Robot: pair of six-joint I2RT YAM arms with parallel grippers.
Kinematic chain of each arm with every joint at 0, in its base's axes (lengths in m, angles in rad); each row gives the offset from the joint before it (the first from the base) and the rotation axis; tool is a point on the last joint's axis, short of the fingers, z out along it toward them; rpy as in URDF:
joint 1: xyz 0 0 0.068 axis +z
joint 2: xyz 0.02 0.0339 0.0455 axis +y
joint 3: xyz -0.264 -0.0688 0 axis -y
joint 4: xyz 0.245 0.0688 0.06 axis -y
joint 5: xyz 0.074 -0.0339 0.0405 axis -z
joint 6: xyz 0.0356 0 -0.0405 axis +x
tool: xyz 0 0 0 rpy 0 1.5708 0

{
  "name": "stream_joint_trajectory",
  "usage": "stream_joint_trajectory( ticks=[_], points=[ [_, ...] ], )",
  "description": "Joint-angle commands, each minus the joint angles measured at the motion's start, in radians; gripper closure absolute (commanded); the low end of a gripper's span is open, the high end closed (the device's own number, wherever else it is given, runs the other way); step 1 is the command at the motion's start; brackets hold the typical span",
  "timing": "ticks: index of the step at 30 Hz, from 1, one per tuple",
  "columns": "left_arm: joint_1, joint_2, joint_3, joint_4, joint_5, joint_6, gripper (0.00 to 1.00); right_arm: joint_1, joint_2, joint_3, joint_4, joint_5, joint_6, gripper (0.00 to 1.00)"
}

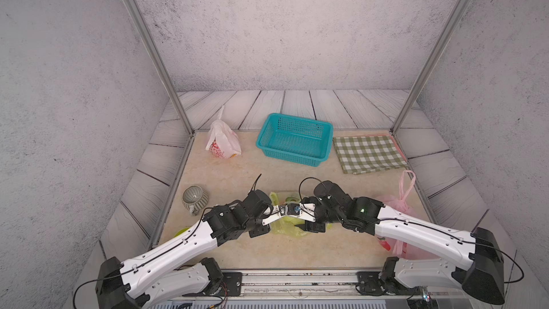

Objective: Untie the knot of a plastic bag & take out the apple
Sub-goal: Untie the plastic bag at the center of the board.

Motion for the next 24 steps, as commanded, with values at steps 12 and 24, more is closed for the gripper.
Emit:
stream_joint_trajectory(
  ticks=[12,24],
  points=[
    [-0.012,0.006,0.0,0.056,0.033,0.008,1.0,0.048,0.079,0.043,0.07,0.091,-0.029,0.4],
    [-0.013,0.0,-0.001,0.063,0.041,0.005,1.0,0.073,0.176,0.071,0.17,0.069,0.04,0.49]
  ],
)
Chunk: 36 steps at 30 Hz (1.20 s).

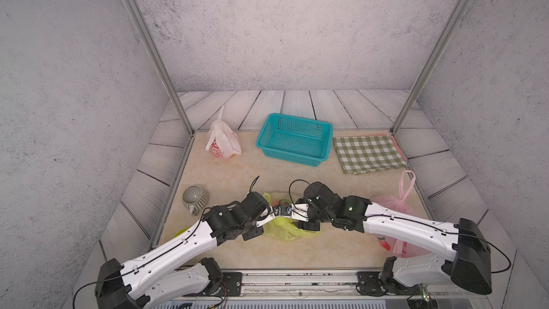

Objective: Untie the knot of a plastic bag & take out the apple
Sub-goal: Untie the plastic bag at the center of the board.

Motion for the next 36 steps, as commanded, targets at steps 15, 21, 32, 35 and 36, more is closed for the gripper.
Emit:
stream_joint_trajectory(
  ticks=[15,21,32,35,36],
  points=[
    [-0.039,-0.109,-0.005,0.239,0.299,0.053,1.0,0.071,-0.042,-0.029,0.292,-0.073,0.104,0.42],
    [-0.04,-0.122,-0.008,0.243,0.343,0.059,1.0,0.071,-0.067,-0.043,0.279,-0.035,0.076,0.44],
    [-0.039,-0.131,-0.017,0.226,0.326,0.07,1.0,0.062,-0.108,-0.087,0.237,0.089,0.03,0.36],
    [-0.039,-0.133,-0.017,0.221,0.322,0.07,1.0,0.049,-0.118,-0.105,0.23,0.086,0.043,0.36],
    [-0.039,-0.133,-0.019,0.22,0.322,0.07,1.0,0.042,-0.123,-0.114,0.234,0.082,0.051,0.36]
  ],
)
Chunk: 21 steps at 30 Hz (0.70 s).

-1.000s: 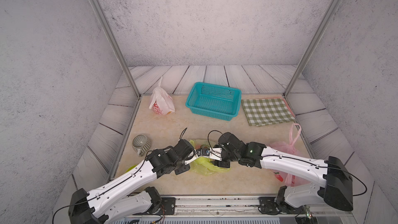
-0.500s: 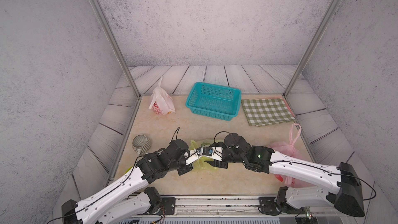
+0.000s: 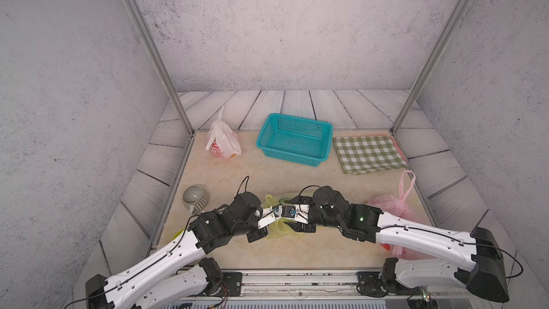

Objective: Untie the knot of a plastic bag & take out the apple
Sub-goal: Untie the plastic bag at the center of the board.

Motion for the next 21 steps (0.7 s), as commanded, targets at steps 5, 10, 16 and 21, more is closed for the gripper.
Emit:
stream_joint_trajectory(
  ticks=[5,10,16,21],
  points=[
    [-0.033,0.003,0.003,0.073,0.064,0.07,1.0,-0.045,-0.011,-0.062,0.003,0.023,0.046,0.36],
    [-0.033,0.013,0.004,0.07,0.065,0.07,1.0,-0.07,-0.084,-0.107,0.034,-0.043,0.061,0.34],
    [-0.033,0.018,0.004,0.068,0.059,0.071,1.0,-0.072,-0.153,-0.116,0.028,-0.122,0.064,0.33],
    [-0.034,0.006,0.003,0.069,0.055,0.071,1.0,-0.073,-0.139,-0.128,0.004,-0.066,0.052,0.33]
  ],
)
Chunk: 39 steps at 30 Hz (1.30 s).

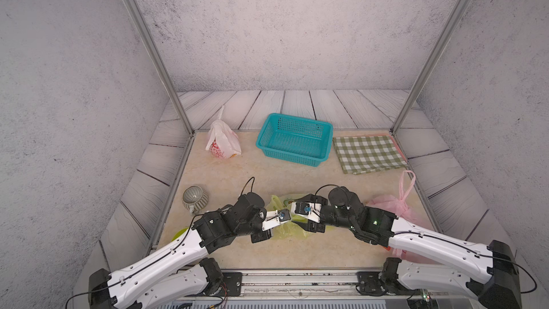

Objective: Untie the knot of a plastic bag & take out the apple
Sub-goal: Untie the plastic bag at the center of the board.

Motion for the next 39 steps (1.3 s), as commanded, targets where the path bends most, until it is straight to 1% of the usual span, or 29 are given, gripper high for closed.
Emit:
stream_joint_trajectory(
  ticks=[1,10,12,13,14,15,18,21,25,32,36,39],
  points=[
    [-0.005,-0.02,0.003,0.014,0.016,0.01,1.0,0.0,0.001,-0.023,-0.028,0.029,0.008,0.33],
    [-0.004,-0.014,0.003,0.011,0.008,0.011,1.0,-0.002,0.005,-0.052,-0.058,0.044,0.017,0.35],
    [-0.004,-0.014,0.003,0.01,0.007,0.011,1.0,-0.005,0.005,-0.063,-0.055,0.043,0.022,0.39],
    [-0.005,-0.014,0.003,0.011,0.007,0.011,1.0,-0.005,0.009,-0.064,-0.055,0.04,0.022,0.44],
    [-0.004,-0.014,0.003,0.01,0.006,0.011,1.0,-0.005,0.015,-0.063,-0.058,0.037,0.024,0.51],
    [-0.005,-0.014,0.003,0.01,0.005,0.011,1.0,-0.004,0.018,-0.059,-0.062,0.031,0.025,0.61],
    [-0.005,-0.014,0.002,0.009,-0.002,0.011,1.0,-0.005,0.019,-0.052,-0.066,0.025,0.031,0.8],
    [-0.005,-0.008,0.0,0.007,-0.026,0.011,1.0,-0.007,0.0,-0.054,-0.058,0.041,0.04,0.91],
    [-0.003,0.022,0.012,-0.012,-0.108,0.002,1.0,-0.012,-0.051,-0.057,-0.057,0.065,0.053,1.0],
    [0.012,0.026,0.022,-0.013,-0.244,-0.031,1.0,-0.051,-0.153,-0.08,-0.074,0.129,0.088,0.98],
    [0.042,0.027,0.033,-0.016,-0.3,-0.054,1.0,-0.093,-0.21,-0.099,-0.087,0.117,0.106,0.98],
    [0.083,0.03,0.041,-0.02,-0.317,-0.069,1.0,-0.134,-0.254,-0.117,-0.093,0.085,0.125,0.98]
  ],
)
